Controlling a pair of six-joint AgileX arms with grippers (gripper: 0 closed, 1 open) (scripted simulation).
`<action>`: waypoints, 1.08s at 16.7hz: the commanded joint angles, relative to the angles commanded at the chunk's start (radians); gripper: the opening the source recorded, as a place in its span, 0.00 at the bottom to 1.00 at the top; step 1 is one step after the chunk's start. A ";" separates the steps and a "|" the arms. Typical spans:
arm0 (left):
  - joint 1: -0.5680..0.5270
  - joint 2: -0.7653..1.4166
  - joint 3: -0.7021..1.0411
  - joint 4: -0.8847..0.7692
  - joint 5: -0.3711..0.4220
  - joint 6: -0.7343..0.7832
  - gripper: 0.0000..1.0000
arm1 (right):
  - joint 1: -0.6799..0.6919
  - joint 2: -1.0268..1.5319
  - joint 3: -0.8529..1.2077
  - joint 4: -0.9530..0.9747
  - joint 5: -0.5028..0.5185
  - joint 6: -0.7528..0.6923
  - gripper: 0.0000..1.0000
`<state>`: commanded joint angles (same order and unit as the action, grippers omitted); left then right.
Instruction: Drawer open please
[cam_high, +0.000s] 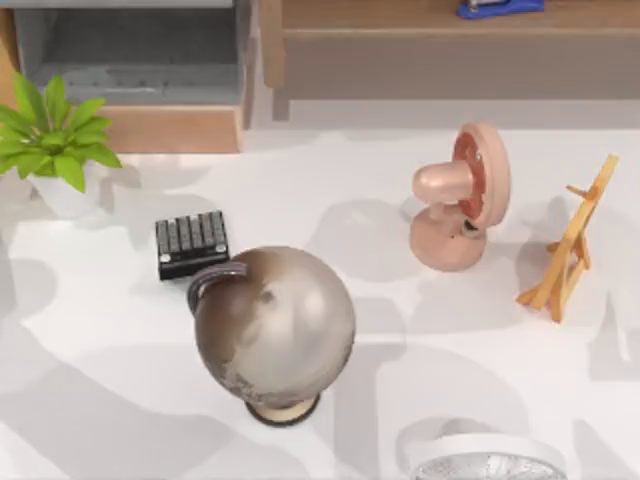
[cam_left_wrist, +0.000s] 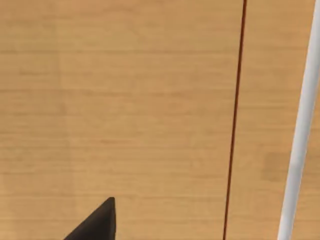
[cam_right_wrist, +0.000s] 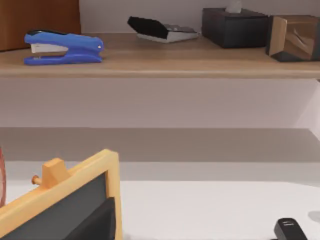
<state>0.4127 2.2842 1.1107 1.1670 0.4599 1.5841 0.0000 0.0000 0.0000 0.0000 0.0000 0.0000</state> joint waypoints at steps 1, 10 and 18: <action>-0.003 0.008 0.017 -0.008 -0.003 0.000 1.00 | 0.000 0.000 0.000 0.000 0.000 0.000 1.00; -0.019 0.050 0.104 -0.052 -0.019 0.000 0.92 | 0.000 0.000 0.000 0.000 0.000 0.000 1.00; -0.019 0.050 0.104 -0.052 -0.019 0.000 0.32 | 0.000 0.000 0.000 0.000 0.000 0.000 1.00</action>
<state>0.3935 2.3343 1.2145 1.1146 0.4404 1.5838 0.0000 0.0000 0.0000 0.0000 0.0000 0.0000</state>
